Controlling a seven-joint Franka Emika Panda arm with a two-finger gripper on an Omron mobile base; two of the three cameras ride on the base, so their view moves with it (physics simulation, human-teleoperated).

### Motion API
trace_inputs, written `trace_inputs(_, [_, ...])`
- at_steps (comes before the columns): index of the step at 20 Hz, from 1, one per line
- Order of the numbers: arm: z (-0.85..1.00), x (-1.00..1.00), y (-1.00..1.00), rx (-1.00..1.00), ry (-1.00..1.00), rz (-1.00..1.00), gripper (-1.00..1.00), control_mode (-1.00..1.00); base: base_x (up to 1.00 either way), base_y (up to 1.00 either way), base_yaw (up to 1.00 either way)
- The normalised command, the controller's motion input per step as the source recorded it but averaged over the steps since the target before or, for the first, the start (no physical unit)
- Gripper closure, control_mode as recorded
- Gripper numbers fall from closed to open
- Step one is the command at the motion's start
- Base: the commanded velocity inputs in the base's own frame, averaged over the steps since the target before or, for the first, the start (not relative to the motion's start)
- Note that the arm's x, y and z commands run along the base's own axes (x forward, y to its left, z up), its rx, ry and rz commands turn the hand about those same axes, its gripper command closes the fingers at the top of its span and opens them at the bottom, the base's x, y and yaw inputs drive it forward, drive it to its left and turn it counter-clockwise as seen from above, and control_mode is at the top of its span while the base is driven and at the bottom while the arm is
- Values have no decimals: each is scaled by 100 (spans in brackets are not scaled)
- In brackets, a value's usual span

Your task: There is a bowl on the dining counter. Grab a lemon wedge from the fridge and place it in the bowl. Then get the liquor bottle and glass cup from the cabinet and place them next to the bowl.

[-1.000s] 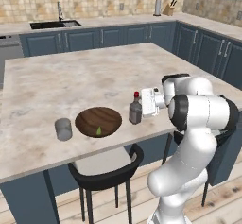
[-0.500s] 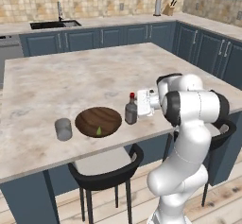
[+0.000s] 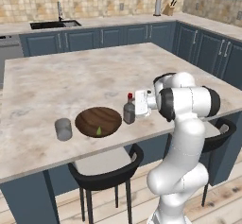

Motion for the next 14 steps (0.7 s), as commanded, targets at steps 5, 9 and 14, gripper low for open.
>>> trace_inputs(5, [-24,26,1,0,0,0,100,-100,0,0,0])
trace_inputs(9, [-16,26,7,6,3,0,100,-100,0,0,0])
trace_inputs(14, [-20,19,7,7,4,0,100,-100,0,0,0])
